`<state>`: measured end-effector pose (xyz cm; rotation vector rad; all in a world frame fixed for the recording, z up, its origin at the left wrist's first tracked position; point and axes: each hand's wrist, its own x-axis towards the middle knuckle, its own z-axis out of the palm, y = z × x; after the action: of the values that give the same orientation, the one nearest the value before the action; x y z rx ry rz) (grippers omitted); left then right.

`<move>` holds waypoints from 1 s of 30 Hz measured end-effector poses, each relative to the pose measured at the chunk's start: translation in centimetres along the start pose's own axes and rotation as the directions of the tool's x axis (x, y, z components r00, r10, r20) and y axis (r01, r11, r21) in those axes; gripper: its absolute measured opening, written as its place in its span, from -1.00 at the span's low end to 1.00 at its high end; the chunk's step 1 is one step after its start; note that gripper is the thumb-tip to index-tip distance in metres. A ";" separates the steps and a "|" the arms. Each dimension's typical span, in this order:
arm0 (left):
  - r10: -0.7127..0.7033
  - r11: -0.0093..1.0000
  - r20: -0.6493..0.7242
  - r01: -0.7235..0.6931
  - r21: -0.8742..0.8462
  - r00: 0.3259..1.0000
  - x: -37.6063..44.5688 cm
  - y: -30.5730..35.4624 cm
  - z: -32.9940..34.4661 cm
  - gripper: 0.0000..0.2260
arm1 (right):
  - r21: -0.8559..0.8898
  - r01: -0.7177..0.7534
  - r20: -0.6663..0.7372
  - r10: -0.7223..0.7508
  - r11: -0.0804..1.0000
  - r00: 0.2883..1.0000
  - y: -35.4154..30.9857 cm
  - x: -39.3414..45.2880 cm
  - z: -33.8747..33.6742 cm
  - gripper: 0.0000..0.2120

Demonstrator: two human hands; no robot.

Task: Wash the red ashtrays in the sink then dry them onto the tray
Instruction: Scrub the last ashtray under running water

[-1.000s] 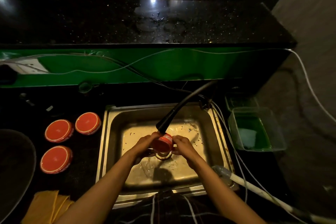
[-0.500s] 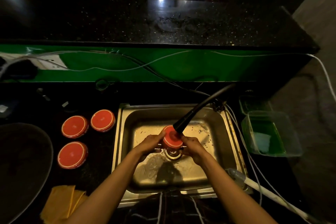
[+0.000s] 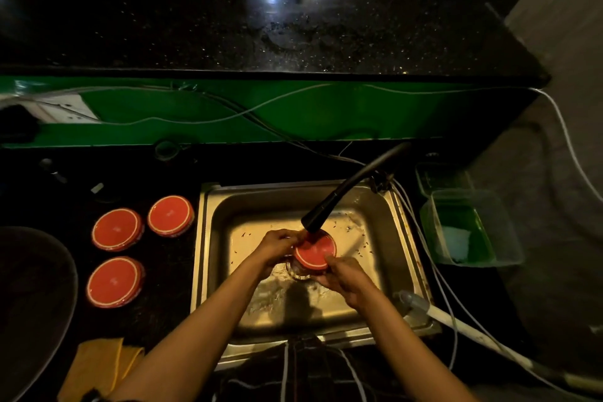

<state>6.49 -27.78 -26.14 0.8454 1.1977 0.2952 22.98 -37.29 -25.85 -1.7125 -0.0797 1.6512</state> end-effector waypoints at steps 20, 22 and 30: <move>0.333 0.932 -0.227 -0.284 0.224 0.915 -2.2 -3.4 -5.5 -0.51 | -0.490 0.466 0.326 -0.341 0.737 0.882 -2.1 2.0 2.0 -0.50; 0.368 0.904 -0.171 -0.308 0.296 0.914 -2.1 -2.4 -5.2 -0.51 | -0.459 0.435 0.304 -0.323 0.775 0.896 -1.1 1.8 1.6 -0.55; 0.338 0.886 0.015 -0.324 0.331 0.941 -0.6 0.2 -0.5 -0.52 | -0.322 0.342 0.187 -0.295 0.883 0.937 0.6 1.3 -2.4 -0.57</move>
<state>5.84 -27.75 -25.63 1.3493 1.1556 0.3984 25.05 -38.15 -27.51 -1.7255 -0.7248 1.5612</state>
